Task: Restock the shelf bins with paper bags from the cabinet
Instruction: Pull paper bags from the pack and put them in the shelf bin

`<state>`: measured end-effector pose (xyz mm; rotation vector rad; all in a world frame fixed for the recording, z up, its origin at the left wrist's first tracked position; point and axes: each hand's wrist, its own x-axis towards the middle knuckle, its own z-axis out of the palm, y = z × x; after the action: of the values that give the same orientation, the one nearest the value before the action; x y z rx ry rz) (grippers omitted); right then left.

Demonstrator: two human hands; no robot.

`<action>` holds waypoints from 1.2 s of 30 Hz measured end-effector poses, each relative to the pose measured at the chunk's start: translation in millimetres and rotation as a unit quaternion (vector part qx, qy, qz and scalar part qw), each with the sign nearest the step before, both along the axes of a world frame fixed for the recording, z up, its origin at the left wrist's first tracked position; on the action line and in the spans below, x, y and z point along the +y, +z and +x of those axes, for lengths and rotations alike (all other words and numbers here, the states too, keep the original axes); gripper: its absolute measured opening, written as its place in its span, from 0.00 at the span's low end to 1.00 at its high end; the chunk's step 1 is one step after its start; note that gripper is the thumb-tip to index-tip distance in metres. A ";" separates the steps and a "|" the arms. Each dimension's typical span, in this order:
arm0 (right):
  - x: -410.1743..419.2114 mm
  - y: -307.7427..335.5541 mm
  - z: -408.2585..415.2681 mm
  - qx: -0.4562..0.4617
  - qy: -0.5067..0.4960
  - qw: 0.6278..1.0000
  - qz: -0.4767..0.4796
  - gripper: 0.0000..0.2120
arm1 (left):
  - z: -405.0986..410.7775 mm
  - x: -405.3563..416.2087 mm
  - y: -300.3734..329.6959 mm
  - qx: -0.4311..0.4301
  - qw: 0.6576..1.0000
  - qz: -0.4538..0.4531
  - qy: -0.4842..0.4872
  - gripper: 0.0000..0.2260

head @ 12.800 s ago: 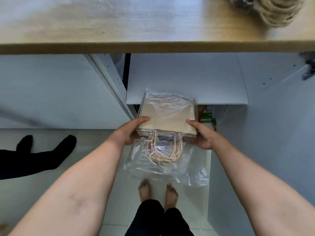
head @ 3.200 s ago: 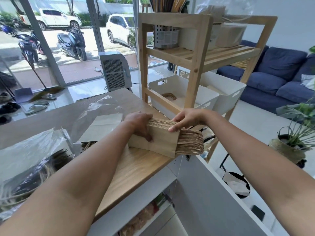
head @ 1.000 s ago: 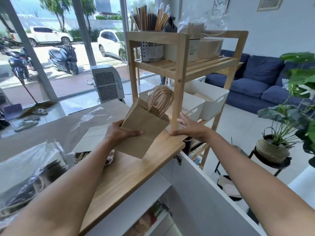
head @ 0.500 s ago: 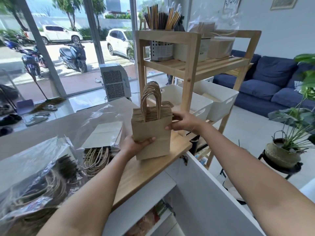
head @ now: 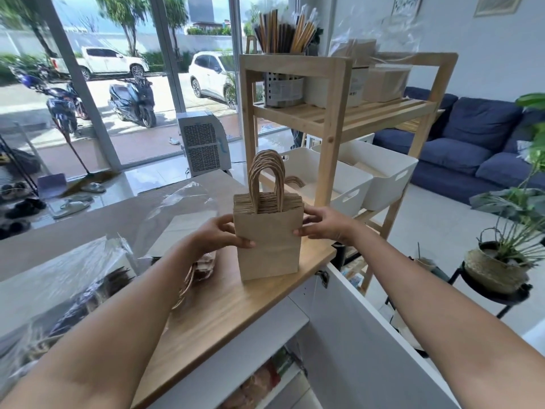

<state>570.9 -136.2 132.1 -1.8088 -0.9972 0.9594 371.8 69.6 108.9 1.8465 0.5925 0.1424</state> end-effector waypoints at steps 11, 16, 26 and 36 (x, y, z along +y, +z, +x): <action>-35.8 5.8 20.7 0.015 -0.043 0.999 0.026 0.29 | 31.1 -31.2 17.6 -0.019 0.993 0.120 -0.005 0.26; -95.2 16.0 49.7 0.024 -0.080 0.996 0.032 0.23 | 83.1 -71.6 25.8 -0.034 0.988 0.133 -0.076 0.22; -220.1 21.7 117.9 0.064 -0.174 0.982 0.026 0.14 | 190.7 -174.4 32.7 0.055 0.983 0.017 -0.176 0.22; -207.8 19.7 172.4 0.149 -0.277 0.947 0.059 0.08 | 258.7 -183.1 35.4 0.065 0.987 -0.091 -0.119 0.23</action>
<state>743.3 -344.0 151.8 -1.6461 -0.3176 0.7651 630.4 -113.4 144.3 1.7418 0.4524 -0.1870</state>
